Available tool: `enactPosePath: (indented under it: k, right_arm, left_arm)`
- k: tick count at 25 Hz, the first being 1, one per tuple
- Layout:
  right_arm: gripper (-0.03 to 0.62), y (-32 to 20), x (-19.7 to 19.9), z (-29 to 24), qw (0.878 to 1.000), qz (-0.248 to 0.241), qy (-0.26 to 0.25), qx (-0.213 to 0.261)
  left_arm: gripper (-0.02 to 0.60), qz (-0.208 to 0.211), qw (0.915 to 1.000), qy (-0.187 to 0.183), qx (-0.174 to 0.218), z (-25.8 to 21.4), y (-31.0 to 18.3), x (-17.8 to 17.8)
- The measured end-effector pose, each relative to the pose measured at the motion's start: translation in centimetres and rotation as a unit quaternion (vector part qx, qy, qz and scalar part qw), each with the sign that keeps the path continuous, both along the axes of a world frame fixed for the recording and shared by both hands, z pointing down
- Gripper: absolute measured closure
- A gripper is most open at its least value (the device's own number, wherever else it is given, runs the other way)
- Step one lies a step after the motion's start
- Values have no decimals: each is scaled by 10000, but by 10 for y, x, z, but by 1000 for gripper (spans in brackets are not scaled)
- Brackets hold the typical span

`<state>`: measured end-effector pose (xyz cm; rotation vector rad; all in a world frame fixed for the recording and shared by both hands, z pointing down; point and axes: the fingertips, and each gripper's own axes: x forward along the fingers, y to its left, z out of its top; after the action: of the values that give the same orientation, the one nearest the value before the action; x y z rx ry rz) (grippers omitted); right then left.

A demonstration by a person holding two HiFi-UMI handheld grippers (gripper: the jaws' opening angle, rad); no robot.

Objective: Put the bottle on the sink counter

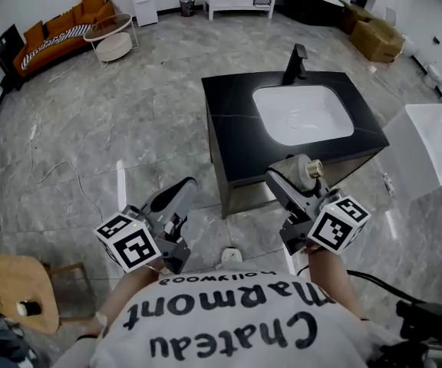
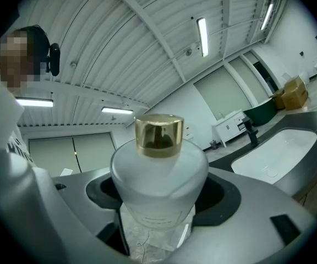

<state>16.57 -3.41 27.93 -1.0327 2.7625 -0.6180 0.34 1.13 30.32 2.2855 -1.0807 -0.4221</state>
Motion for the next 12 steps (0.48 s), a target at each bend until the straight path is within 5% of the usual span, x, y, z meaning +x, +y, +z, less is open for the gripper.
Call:
enactPosePath:
  k: [12]
  right_arm:
    - [252, -99, 7, 6, 9979, -634, -4, 117]
  left_arm:
    - [566, -538, 9985, -24, 71, 11, -83, 16]
